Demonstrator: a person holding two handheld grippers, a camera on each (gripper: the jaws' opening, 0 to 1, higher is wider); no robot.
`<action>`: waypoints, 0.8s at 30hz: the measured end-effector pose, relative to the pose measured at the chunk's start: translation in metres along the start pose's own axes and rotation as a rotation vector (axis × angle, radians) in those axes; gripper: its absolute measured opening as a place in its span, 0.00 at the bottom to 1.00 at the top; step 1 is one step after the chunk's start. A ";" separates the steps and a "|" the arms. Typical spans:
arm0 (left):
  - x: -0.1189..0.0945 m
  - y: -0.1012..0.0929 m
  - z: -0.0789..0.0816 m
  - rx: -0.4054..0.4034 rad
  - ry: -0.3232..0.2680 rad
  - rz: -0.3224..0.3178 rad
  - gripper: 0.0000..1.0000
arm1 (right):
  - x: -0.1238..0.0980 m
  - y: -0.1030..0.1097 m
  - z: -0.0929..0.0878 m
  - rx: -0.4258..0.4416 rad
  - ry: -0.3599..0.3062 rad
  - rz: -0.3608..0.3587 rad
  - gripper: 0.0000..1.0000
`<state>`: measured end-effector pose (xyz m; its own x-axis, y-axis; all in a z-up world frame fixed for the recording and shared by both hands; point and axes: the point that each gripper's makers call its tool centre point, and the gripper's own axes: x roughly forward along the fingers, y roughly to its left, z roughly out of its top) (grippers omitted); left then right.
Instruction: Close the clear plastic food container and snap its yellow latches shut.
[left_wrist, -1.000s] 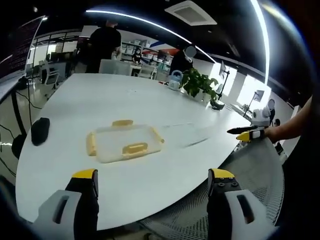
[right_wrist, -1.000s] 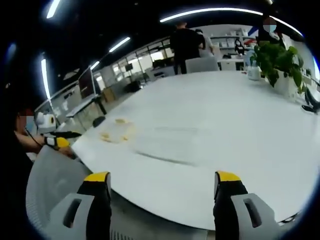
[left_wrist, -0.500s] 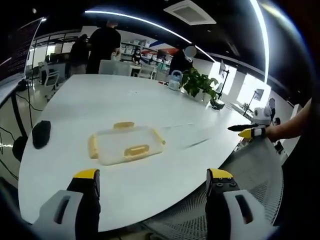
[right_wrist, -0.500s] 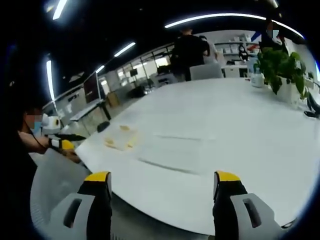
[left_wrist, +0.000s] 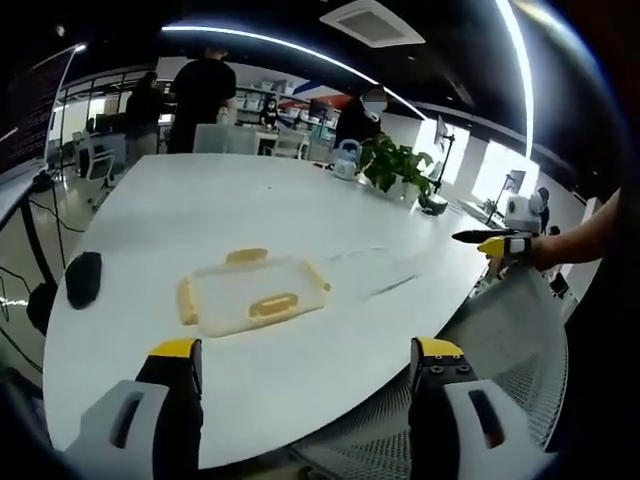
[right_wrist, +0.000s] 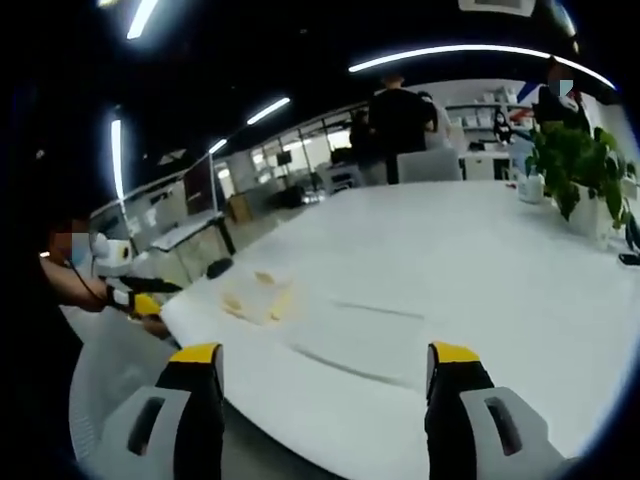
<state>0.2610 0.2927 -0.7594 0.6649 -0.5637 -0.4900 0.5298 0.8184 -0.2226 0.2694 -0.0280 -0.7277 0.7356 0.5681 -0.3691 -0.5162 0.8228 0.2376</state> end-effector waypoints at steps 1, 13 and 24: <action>0.000 0.000 0.001 -0.002 -0.002 -0.001 0.86 | 0.000 0.000 0.000 -0.004 -0.001 0.002 0.83; 0.003 -0.001 0.015 0.013 -0.025 -0.015 0.86 | 0.012 0.022 0.024 -0.057 -0.034 0.058 0.82; 0.001 0.005 0.018 0.015 -0.021 -0.025 0.86 | 0.031 0.039 0.038 -0.082 -0.049 0.104 0.81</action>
<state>0.2736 0.2938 -0.7456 0.6625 -0.5860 -0.4666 0.5540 0.8025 -0.2213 0.2889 0.0225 -0.6957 0.6957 0.6520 -0.3014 -0.6235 0.7565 0.1973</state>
